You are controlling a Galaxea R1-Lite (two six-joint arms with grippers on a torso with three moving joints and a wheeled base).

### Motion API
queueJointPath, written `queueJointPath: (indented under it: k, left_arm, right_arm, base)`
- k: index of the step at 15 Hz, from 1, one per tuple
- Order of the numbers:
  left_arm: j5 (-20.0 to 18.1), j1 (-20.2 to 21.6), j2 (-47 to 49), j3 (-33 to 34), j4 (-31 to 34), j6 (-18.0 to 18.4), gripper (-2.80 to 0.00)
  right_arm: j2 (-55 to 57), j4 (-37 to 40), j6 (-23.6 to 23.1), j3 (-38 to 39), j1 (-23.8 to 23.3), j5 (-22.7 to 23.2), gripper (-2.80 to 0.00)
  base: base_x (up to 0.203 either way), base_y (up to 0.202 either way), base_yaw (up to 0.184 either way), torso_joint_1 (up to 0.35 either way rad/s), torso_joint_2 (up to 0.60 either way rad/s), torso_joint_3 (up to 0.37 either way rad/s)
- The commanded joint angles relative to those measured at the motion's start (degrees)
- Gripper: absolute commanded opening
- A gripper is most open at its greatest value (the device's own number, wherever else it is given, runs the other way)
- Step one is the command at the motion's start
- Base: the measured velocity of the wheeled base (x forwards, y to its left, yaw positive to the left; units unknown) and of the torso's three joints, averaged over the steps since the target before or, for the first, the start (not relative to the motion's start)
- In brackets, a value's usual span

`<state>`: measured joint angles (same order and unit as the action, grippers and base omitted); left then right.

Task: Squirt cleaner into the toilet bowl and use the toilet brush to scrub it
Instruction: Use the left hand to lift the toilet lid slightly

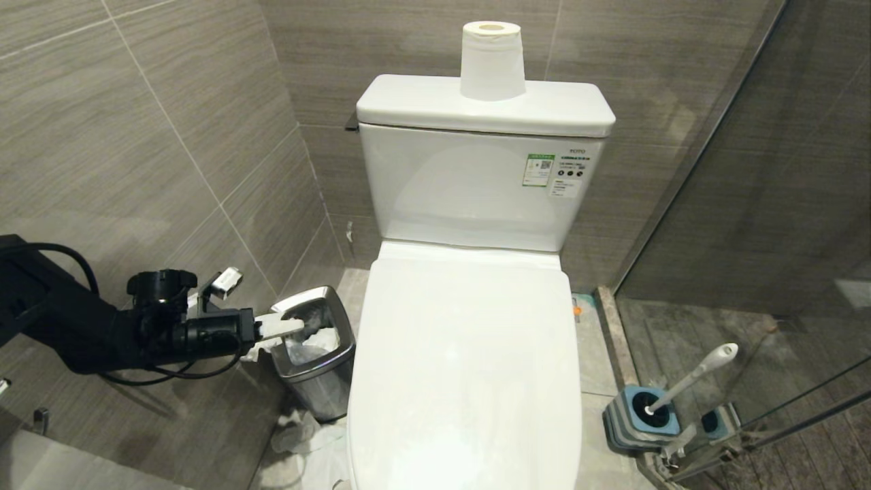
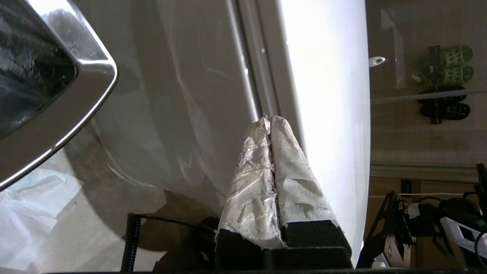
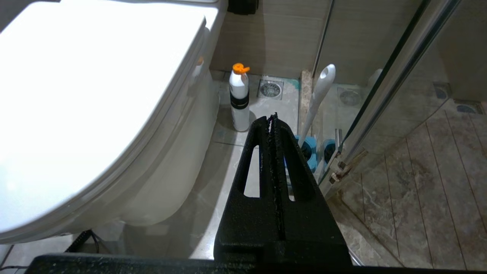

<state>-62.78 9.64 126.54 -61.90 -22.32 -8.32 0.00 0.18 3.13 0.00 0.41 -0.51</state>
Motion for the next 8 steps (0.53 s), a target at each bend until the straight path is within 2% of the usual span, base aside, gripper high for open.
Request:
queueJointPath:
  k: [1,5,8]
  left_arm:
    - [-0.3,0.0,0.0,-0.1,-0.1,-0.3,-2.8]
    - [-0.3,-0.1,0.2,-0.1,0.0,-0.3,-2.8]
    - [-1.0,-0.1,-0.6,1.2,0.6,-0.5,-2.8]
  right_arm:
    - [0.0,0.0,0.0,0.0,0.0,0.0,-2.8]
    - [0.0,0.0,0.0,0.0,0.0,0.0,-2.8]
    - [0.0,0.0,0.0,0.0,0.0,0.0,-2.8]
  base:
    - [0.0,0.0,0.0,0.002,0.0,-0.124]
    - [0.0,0.0,0.0,0.001,0.0,-0.177]
    - [0.0,0.0,0.0,0.002,0.0,-0.08]
